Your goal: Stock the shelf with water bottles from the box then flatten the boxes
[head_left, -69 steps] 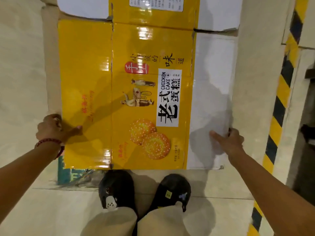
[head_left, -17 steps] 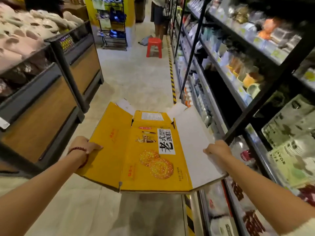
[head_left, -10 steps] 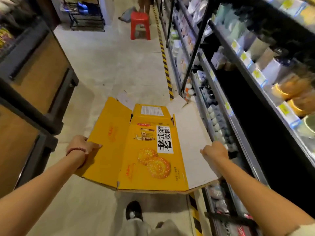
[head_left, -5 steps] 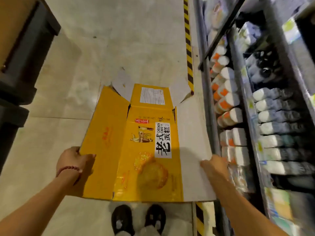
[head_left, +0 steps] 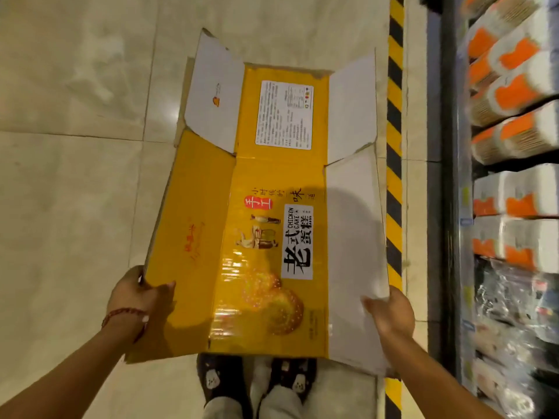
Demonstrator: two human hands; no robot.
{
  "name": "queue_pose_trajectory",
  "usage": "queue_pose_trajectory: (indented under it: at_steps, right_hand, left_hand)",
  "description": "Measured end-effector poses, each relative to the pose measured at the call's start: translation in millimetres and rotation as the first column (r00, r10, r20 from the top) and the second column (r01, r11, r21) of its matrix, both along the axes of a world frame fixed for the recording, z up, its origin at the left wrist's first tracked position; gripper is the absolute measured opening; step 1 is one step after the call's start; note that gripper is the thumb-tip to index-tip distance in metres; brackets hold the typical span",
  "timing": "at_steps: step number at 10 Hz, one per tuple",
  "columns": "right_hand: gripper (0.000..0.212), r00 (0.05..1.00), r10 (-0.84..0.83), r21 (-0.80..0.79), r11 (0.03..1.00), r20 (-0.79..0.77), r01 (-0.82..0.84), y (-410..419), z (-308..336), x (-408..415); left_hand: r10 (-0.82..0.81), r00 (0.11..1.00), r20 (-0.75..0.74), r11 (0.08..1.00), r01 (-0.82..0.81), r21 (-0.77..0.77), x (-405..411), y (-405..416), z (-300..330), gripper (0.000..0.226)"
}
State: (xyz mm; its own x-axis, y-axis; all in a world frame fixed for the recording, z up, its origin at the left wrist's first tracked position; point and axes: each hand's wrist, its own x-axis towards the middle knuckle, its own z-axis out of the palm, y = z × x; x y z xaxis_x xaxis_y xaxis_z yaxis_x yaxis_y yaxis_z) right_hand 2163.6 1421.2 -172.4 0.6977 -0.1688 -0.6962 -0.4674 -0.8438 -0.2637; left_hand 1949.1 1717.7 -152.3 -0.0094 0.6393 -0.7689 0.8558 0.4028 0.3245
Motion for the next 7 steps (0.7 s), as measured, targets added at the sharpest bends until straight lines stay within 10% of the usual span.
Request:
queue_pose_trajectory:
  at_steps: [4, 7]
  right_hand:
    - [0.042, 0.995, -0.017, 0.133, 0.991, 0.099, 0.004, -5, -142, 27]
    - [0.045, 0.998, -0.047, 0.0, 0.999, 0.048, 0.047, -17, -135, 32]
  left_hand:
    - [0.005, 1.0, 0.028, 1.0, -0.006, 0.019, -4, 34, -158, 0.049]
    - [-0.093, 0.981, -0.168, 0.996, 0.089, -0.03, -3, 32, -145, 0.059]
